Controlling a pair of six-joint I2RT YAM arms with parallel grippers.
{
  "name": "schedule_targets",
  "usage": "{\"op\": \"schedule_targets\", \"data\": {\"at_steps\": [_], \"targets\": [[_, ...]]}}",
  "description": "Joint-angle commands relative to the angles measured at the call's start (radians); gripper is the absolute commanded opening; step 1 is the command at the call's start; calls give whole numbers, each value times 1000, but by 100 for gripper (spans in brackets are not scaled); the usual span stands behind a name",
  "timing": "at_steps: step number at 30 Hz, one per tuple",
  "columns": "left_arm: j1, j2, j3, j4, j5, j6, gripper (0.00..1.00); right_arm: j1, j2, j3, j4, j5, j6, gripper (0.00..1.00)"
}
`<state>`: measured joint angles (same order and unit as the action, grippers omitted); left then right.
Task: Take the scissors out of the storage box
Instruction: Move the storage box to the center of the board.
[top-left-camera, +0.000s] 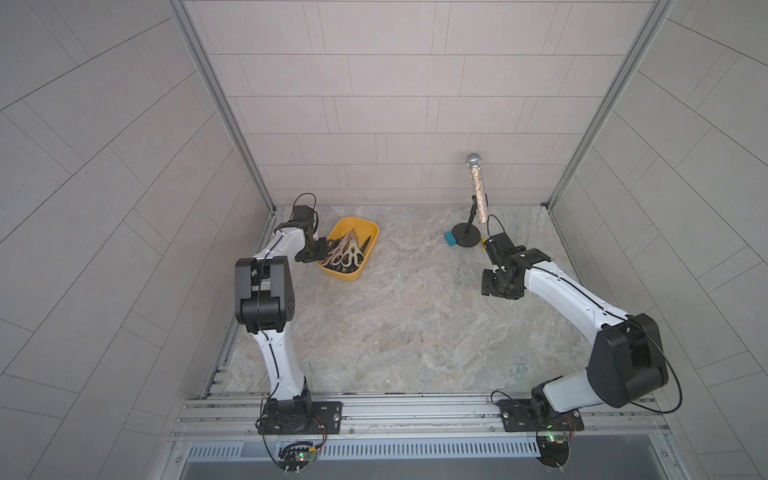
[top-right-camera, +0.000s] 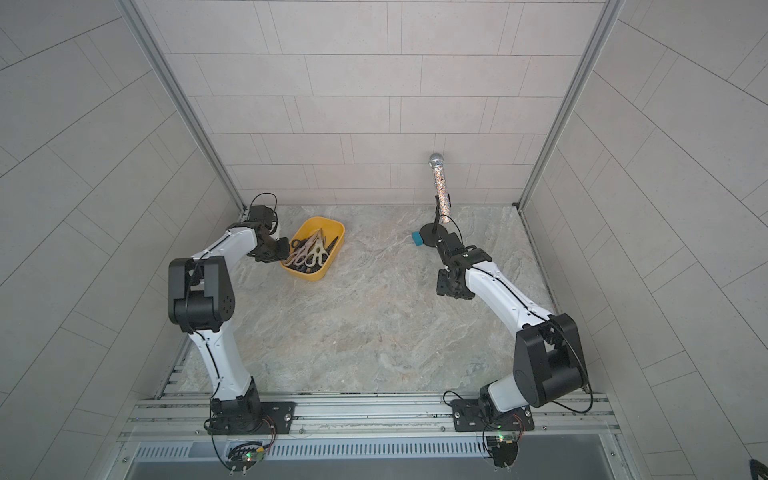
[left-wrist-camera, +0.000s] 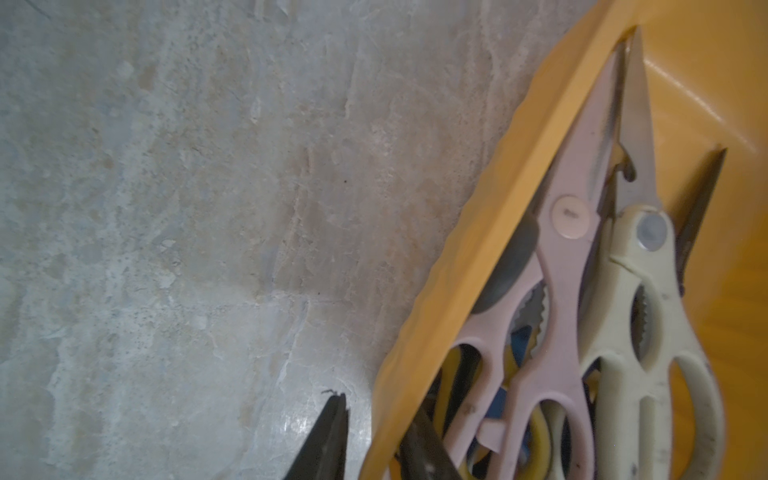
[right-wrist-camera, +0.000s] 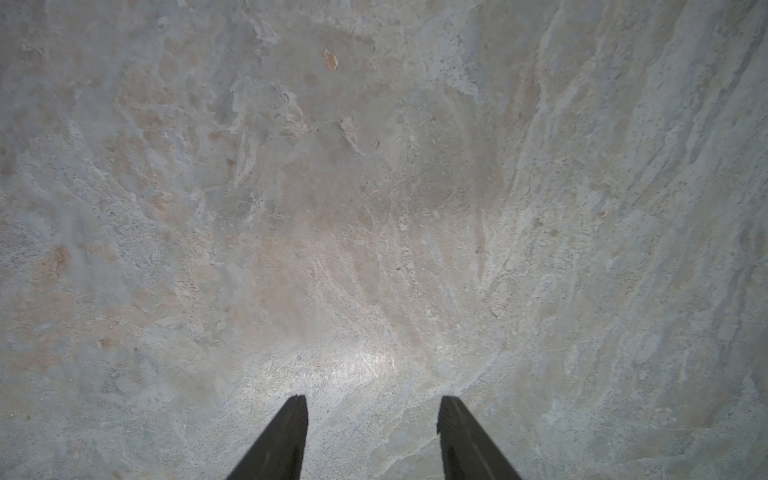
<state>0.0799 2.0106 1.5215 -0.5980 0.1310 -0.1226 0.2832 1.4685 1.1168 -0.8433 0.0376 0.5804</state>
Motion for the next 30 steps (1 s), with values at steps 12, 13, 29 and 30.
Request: {"op": "schedule_targets", "data": {"at_steps": [12, 13, 29, 30], "targets": [[-51, -49, -26, -46, -29, -24, 0, 24, -16, -32, -5, -25, -19, 50], [-58, -69, -45, -45, -29, -37, 0, 32, -19, -32, -4, -38, -20, 49], [-222, -604, -631, -3, -36, -485, 0, 258, -66, 2, -3, -87, 42, 47], [-235, -632, -676, 8, -29, -511, 0, 274, -65, 8, 1, -83, 50, 47]]}}
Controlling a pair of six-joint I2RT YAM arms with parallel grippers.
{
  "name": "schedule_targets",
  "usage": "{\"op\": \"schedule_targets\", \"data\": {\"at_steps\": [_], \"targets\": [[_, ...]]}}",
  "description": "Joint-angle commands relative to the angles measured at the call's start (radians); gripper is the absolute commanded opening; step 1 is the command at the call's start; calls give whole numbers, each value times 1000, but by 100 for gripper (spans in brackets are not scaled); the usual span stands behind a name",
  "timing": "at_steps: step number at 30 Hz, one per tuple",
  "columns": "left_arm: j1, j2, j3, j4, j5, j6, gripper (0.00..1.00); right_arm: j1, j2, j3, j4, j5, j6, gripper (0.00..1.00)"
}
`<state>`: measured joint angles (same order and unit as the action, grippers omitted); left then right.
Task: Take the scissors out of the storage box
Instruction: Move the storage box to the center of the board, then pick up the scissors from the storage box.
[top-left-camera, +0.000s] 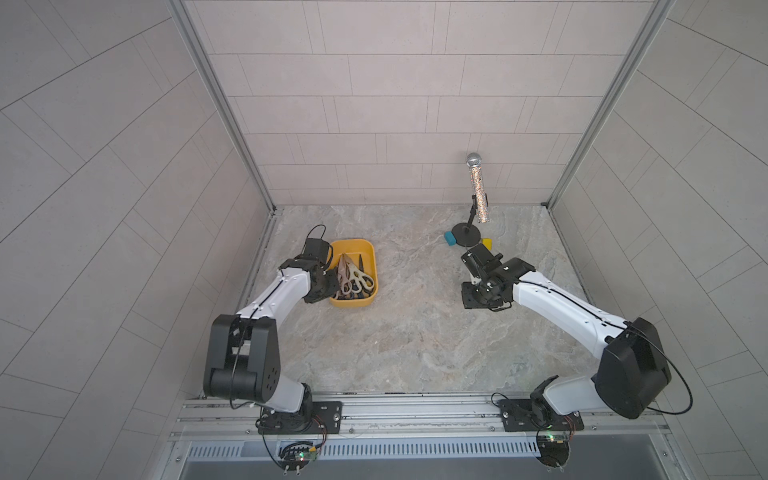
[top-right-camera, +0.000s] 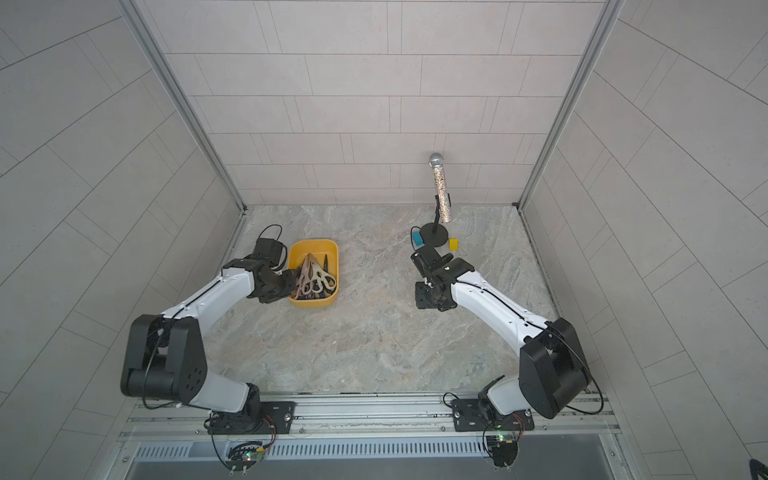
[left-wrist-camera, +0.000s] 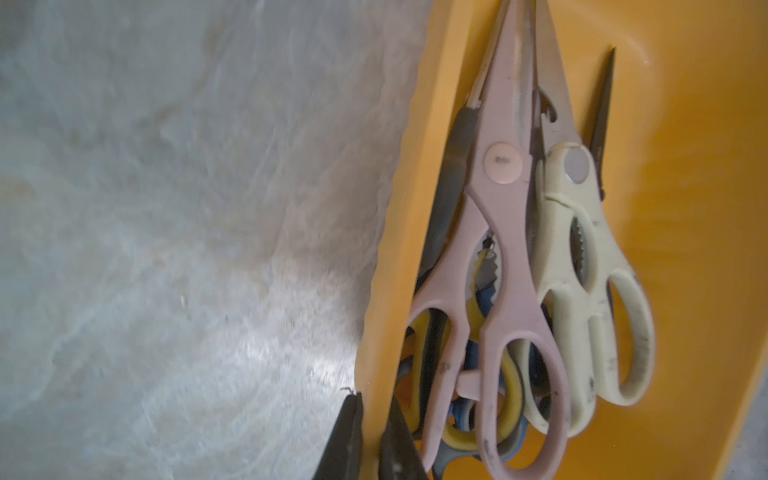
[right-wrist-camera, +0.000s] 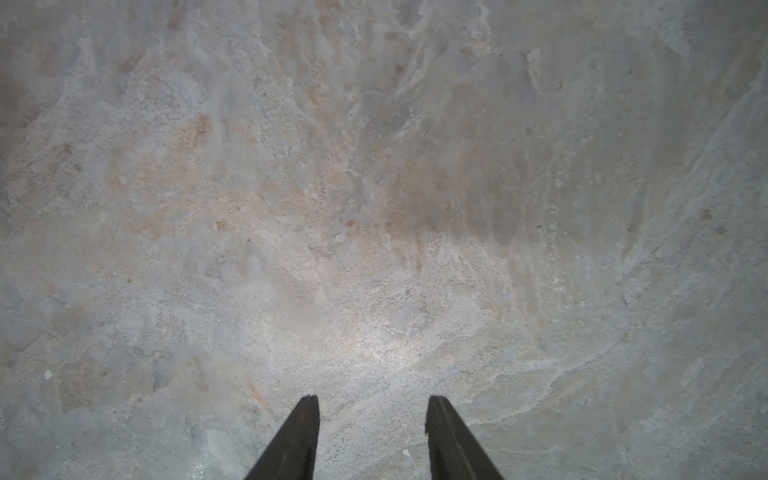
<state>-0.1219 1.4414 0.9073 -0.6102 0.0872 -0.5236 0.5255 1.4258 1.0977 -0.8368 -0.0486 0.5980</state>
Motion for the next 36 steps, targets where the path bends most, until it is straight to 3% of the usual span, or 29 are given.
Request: {"op": "schedule_targets", "data": {"at_steps": [1, 7, 12, 14, 22, 28, 36], "targets": [[-41, -88, -97, 32, 22, -136, 0, 48, -21, 32, 0, 4, 45, 46], [-51, -160, -191, 40, 41, -154, 1, 137, 29, 101, 34, -8, 96, 44], [-51, -186, -190, 36, 92, -146, 43, 240, 133, 231, 35, -4, 111, 43], [-49, -209, -189, 36, 86, -150, 51, 280, 174, 280, 44, -5, 111, 43], [44, -299, -152, -30, 96, -96, 52, 394, 401, 479, 125, -54, 120, 41], [128, -220, -206, 44, 177, -109, 51, 440, 564, 647, 147, -69, 130, 40], [191, -318, -328, 162, 187, -168, 51, 449, 743, 842, 108, -40, 138, 40]]}}
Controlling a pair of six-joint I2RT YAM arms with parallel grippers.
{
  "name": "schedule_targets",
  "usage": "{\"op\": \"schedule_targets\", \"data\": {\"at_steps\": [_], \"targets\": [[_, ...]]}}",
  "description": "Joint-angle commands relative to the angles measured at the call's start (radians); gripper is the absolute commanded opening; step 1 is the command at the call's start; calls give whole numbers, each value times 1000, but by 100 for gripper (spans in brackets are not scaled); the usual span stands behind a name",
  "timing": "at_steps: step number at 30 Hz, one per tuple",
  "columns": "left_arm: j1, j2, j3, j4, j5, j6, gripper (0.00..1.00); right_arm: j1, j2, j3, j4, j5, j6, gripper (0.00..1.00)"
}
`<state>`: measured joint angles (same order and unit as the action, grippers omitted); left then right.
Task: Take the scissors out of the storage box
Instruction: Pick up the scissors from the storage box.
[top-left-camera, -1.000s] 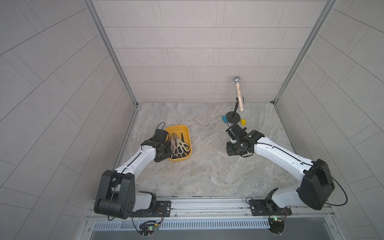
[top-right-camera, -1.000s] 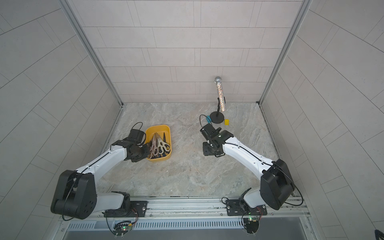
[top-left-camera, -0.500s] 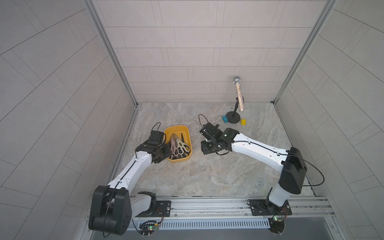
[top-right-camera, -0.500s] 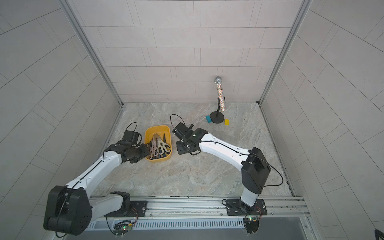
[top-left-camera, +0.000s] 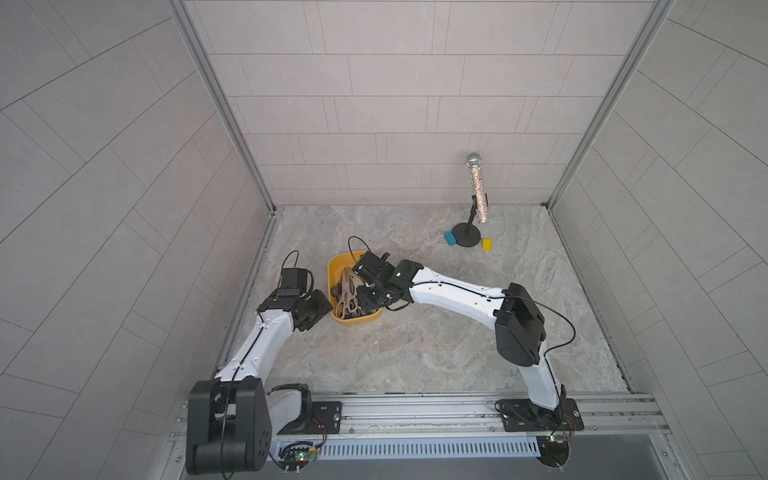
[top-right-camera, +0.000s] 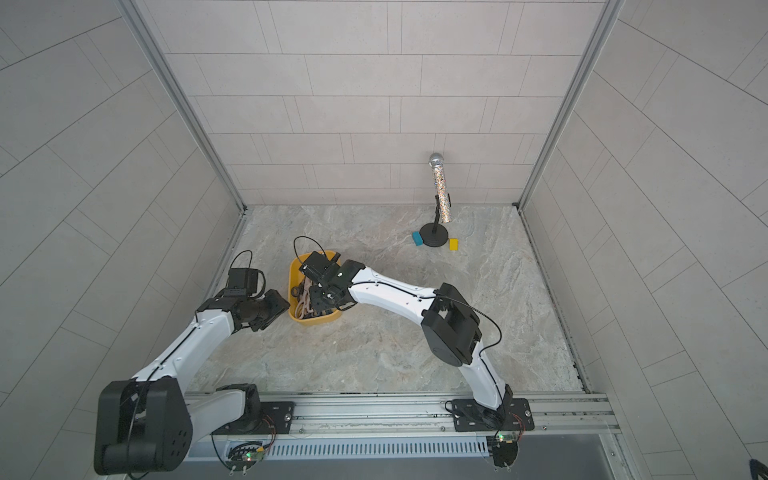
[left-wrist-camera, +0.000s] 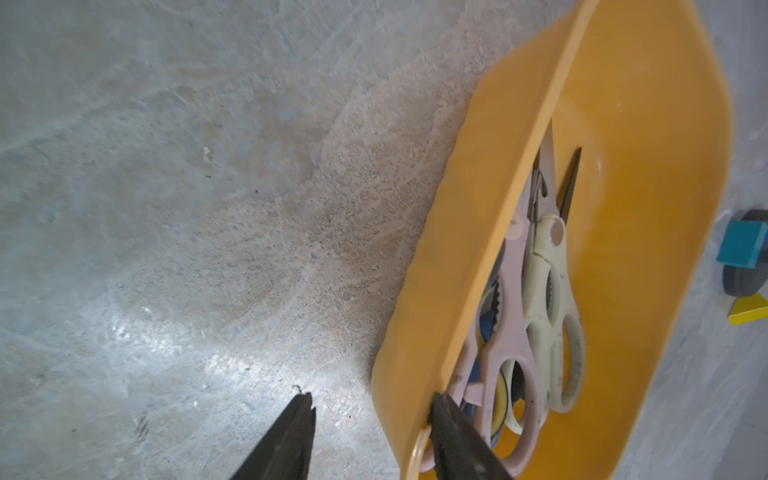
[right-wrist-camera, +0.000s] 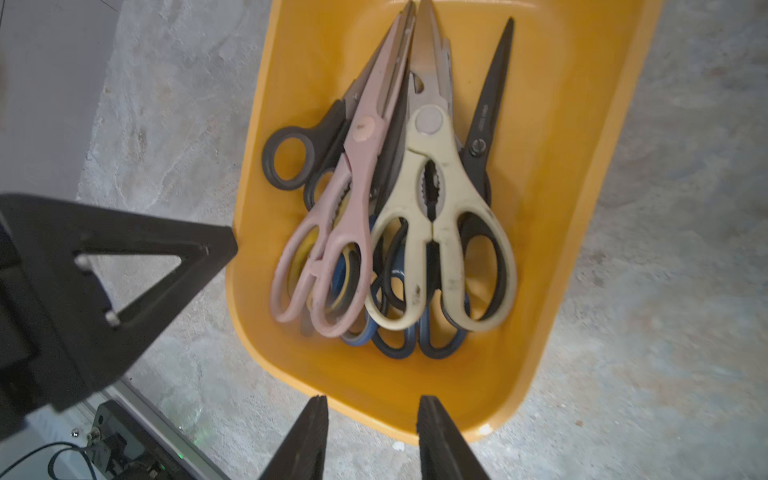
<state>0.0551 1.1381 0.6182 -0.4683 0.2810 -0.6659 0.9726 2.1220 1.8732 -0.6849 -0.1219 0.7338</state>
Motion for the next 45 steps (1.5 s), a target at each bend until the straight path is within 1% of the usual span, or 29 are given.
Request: {"op": "schedule_targets", "data": {"at_steps": [1, 4, 8, 12, 14, 18, 20, 22, 28, 37, 41, 44, 45], "targets": [[14, -14, -41, 20, 0, -26, 51, 2, 71, 95, -65, 39, -2, 40], [15, -3, -31, -7, -9, -18, 51, 2, 123, 150, -98, 52, 7, 37], [15, -9, -28, -2, -16, -17, 51, 2, 170, 198, -133, 57, 14, 36], [15, -1, -16, -13, -26, -7, 51, 3, 201, 224, -142, 29, 15, 36], [17, -1, -10, -22, -26, -1, 51, 4, 214, 235, -139, 21, 13, 34], [17, -3, -5, -35, -31, 8, 51, 5, 237, 255, -160, 36, 12, 33], [17, 1, -3, -42, -32, 11, 51, 5, 249, 260, -162, 38, 14, 30], [17, 5, 1, -43, -32, 16, 51, 5, 266, 274, -167, 35, 18, 29], [17, -24, 8, -50, -49, 23, 51, 5, 317, 345, -244, 60, 0, 28], [17, 3, 5, -44, -38, 21, 51, 3, 273, 345, -265, 80, -12, 10], [18, 16, 11, -37, -45, 24, 51, 2, 235, 347, -266, 101, -29, 7], [18, 17, 11, -37, -49, 25, 51, -3, 212, 348, -268, 99, -45, 0], [17, 17, 10, -40, -49, 25, 51, -3, 203, 348, -268, 93, -54, 0]]}}
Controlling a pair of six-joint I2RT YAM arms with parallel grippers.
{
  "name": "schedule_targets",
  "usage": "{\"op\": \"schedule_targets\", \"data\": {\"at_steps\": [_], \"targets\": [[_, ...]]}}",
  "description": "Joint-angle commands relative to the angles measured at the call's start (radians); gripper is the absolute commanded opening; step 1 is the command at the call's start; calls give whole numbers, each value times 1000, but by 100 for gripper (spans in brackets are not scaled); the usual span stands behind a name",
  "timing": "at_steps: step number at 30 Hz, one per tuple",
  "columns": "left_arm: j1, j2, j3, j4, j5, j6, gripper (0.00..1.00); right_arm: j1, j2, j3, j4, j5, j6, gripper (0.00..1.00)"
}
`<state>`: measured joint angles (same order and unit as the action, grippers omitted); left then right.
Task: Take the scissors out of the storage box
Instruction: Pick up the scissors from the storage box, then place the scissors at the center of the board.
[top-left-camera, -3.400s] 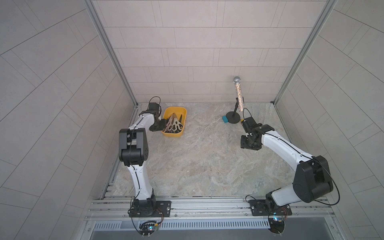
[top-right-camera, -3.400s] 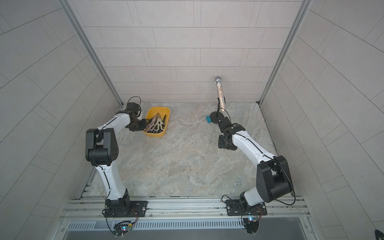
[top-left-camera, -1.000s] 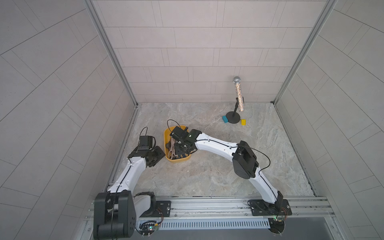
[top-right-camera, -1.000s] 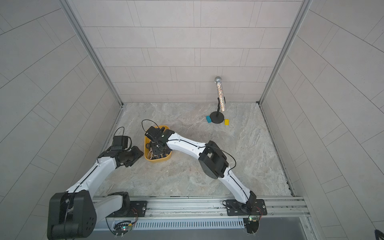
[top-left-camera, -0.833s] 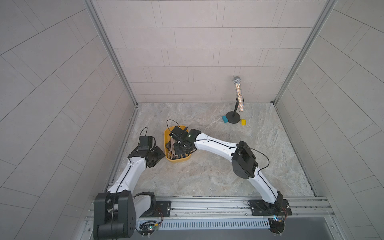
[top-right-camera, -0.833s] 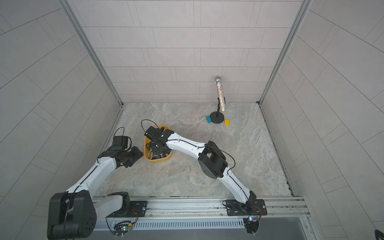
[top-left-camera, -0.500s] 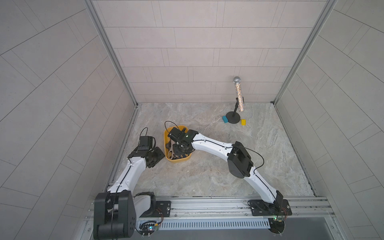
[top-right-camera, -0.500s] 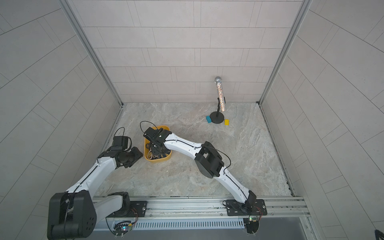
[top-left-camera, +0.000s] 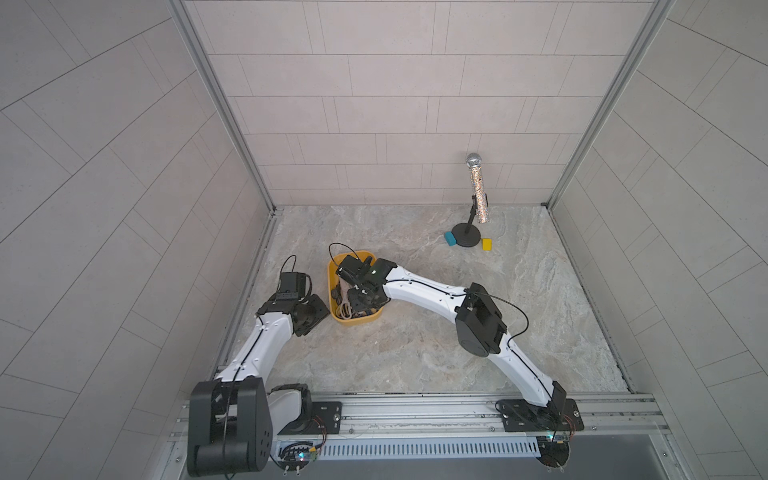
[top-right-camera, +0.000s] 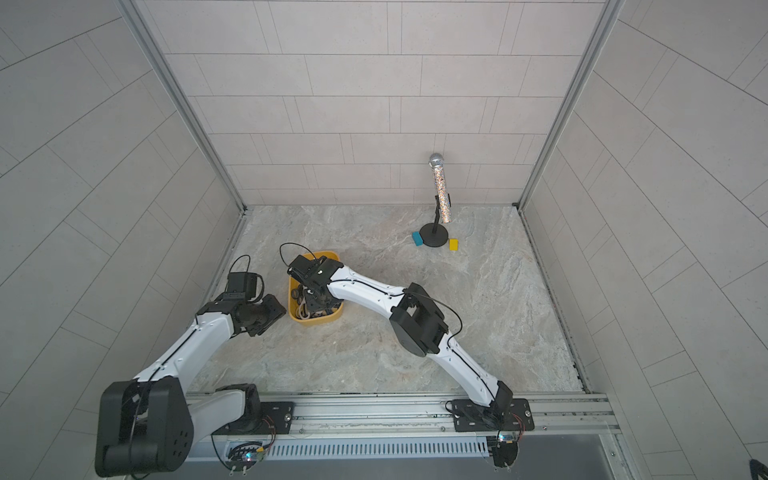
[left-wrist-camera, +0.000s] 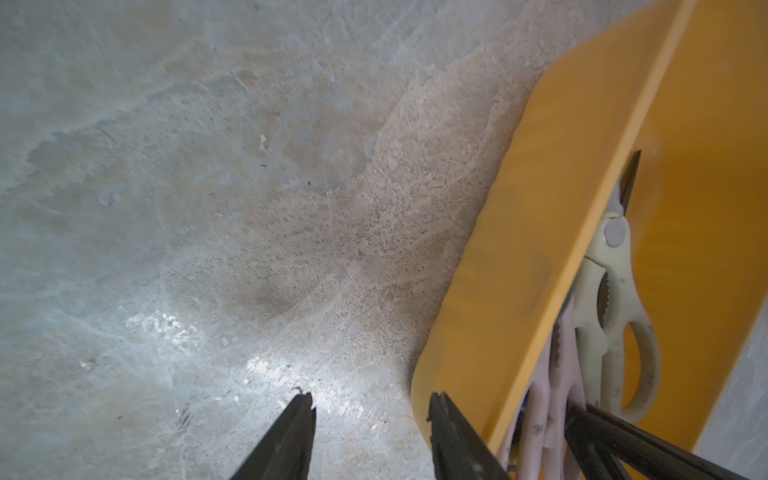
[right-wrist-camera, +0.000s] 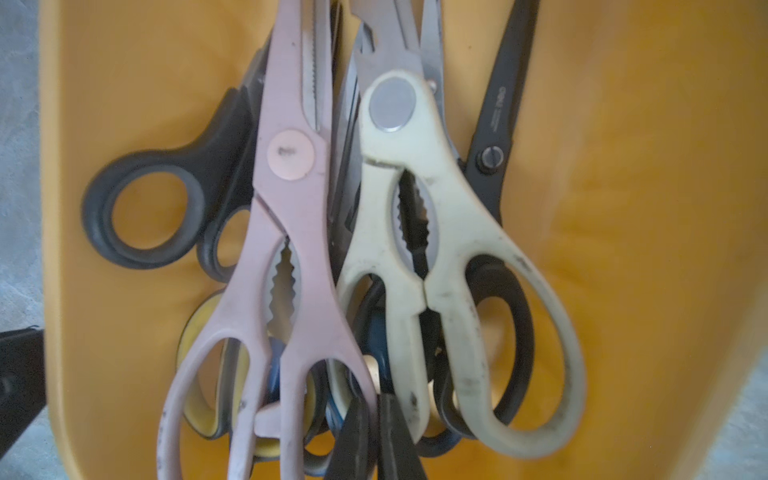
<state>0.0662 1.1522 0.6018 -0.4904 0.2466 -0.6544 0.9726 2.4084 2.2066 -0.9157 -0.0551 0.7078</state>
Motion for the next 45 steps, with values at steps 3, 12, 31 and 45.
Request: {"op": "schedule_targets", "data": {"at_steps": [3, 12, 31, 45], "targets": [[6, 6, 27, -19, -15, 13, 51, -3, -104, 10, -38, 14, -51, 0], [8, -3, 23, -21, -48, 18, 51, -12, -165, -22, -51, 35, -96, 0], [-3, 42, 87, -97, 5, 113, 56, -304, -734, -809, 133, 27, -173, 0], [-125, 83, 266, -202, 15, 144, 68, -653, -887, -1120, 209, 131, -368, 0]]}}
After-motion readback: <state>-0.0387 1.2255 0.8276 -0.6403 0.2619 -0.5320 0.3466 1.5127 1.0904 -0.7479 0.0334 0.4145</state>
